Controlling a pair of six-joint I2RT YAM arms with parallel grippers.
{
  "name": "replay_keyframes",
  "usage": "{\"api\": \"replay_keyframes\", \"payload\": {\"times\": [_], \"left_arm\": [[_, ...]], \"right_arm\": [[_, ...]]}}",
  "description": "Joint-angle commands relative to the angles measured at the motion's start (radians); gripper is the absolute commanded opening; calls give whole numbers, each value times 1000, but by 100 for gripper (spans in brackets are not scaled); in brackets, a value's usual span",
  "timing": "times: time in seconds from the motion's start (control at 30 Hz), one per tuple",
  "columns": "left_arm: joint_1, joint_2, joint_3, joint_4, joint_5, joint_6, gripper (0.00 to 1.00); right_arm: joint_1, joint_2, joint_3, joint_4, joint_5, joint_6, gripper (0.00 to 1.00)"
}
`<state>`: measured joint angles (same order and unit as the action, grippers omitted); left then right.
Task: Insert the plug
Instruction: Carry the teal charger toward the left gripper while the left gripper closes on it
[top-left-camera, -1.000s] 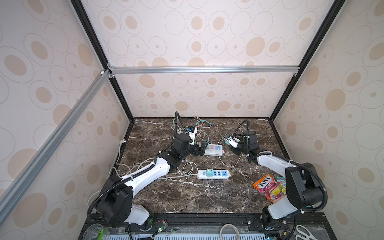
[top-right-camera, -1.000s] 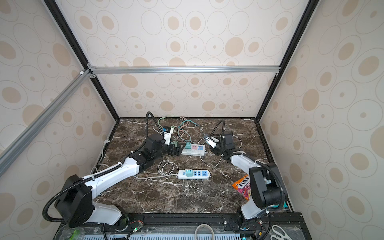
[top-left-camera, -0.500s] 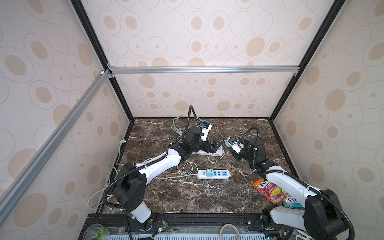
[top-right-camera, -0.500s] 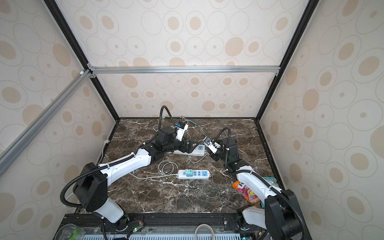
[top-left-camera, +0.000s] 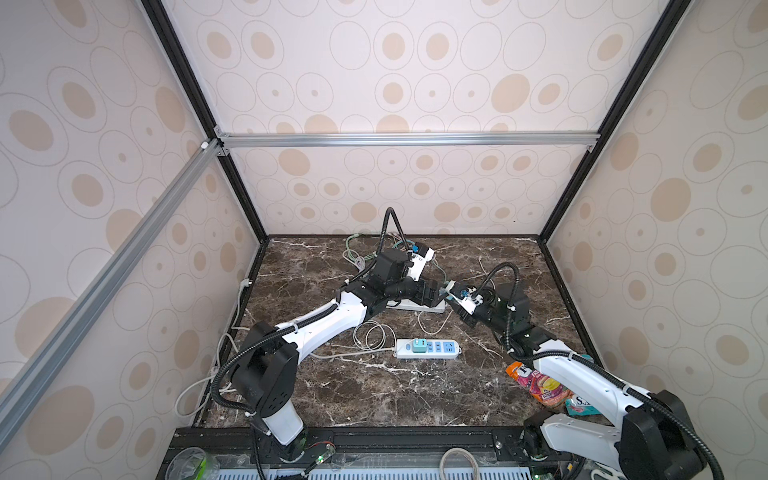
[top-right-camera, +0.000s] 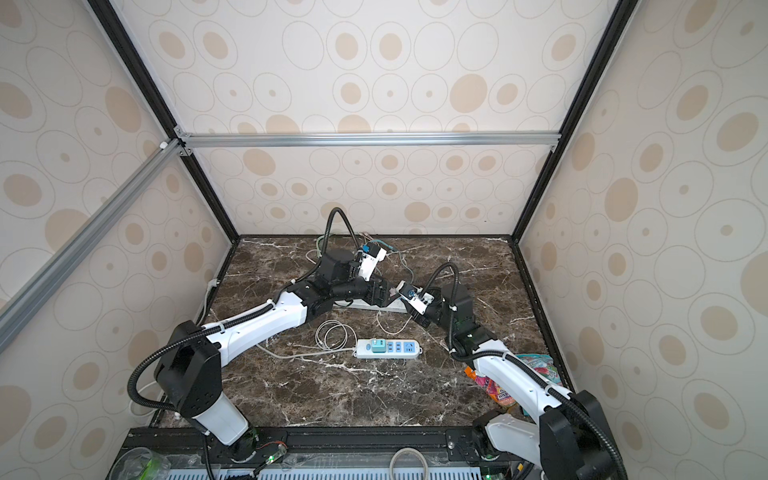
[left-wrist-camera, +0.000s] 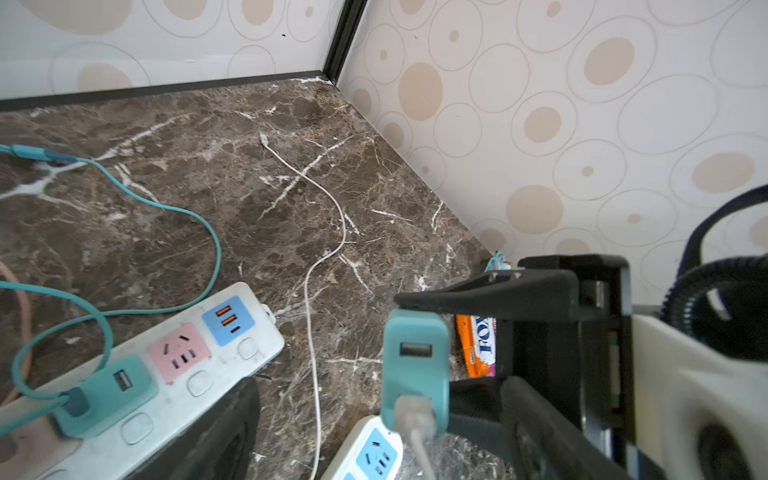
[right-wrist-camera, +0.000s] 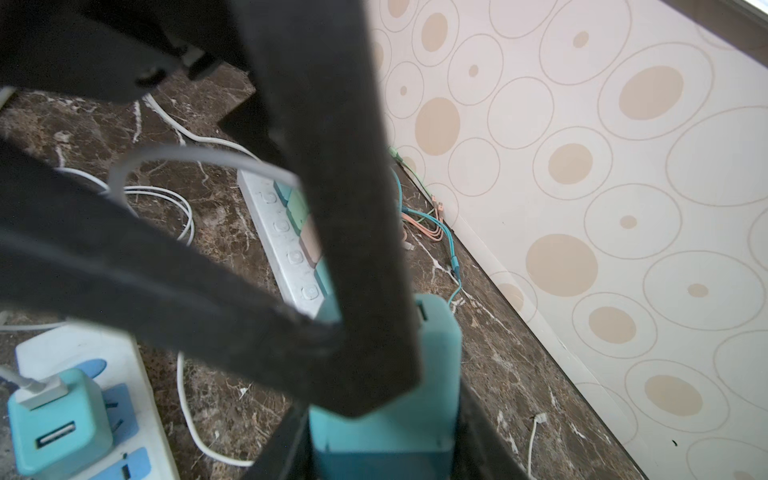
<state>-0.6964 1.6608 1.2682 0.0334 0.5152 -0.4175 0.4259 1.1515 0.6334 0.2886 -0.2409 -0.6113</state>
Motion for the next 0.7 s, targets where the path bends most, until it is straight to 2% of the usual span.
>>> {"api": "replay_keyframes", "payload": {"times": [0.0,0.23,0.47,0.67], "left_arm": [[1,10,43,-30,52,-4,82],[1,32,73,-83,69,30,61],[0,70,176,-305,71,168,57],[0,77,171,-270,149,145,49]], "right_arm": [[16,-12,22,36,-2,-25,0],[35,-8,36,19,-5,-57,0],[71,-15,71,-80,49,-193,0],[97,-16,89,-112,82,-249,0]]}}
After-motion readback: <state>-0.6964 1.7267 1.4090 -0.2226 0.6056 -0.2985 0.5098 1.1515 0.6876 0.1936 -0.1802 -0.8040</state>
